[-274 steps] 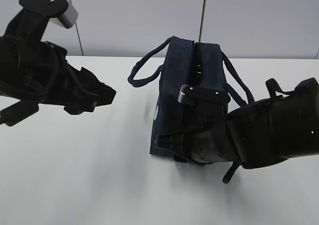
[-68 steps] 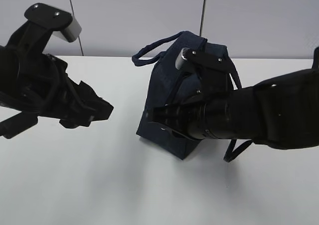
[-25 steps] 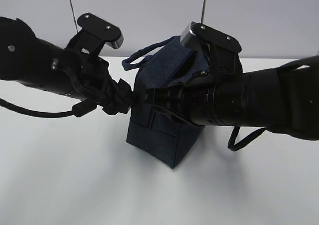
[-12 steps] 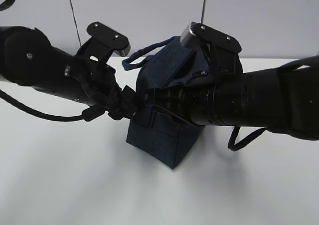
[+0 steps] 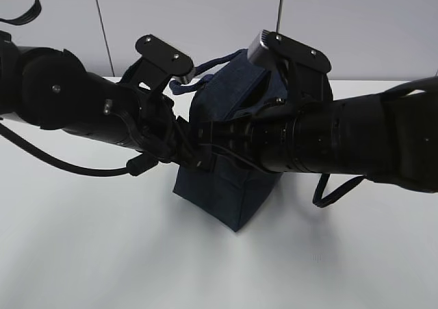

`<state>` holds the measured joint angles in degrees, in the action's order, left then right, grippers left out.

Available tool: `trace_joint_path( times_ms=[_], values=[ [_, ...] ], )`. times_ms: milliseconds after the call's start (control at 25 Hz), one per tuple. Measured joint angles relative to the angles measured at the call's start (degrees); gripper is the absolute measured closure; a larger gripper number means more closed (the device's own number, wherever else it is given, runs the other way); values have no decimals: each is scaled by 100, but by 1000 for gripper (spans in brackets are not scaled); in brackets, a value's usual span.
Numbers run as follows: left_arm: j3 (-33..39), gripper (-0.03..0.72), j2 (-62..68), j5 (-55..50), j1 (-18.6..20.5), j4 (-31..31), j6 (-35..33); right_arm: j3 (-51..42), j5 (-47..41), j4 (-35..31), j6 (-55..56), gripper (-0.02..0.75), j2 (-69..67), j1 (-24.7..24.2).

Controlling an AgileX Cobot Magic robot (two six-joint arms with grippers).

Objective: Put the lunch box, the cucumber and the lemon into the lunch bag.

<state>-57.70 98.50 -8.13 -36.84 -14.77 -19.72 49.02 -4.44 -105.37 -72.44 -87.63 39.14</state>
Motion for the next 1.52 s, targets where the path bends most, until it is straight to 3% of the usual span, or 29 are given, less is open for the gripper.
trace_joint_path(
  times_ms=[120, 240, 1520],
  values=[
    [0, 654, 0, 0, 0, -11, 0, 0, -9, 0, 0, 738, 0, 0],
    [0, 688, 0, -21, 0, -56, -12, 0, -23, 0, 0, 738, 0, 0],
    [-68, 692, -6, -708, 10, -344, -12, 230, 347, 0, -223, 738, 338, -23]
  ],
)
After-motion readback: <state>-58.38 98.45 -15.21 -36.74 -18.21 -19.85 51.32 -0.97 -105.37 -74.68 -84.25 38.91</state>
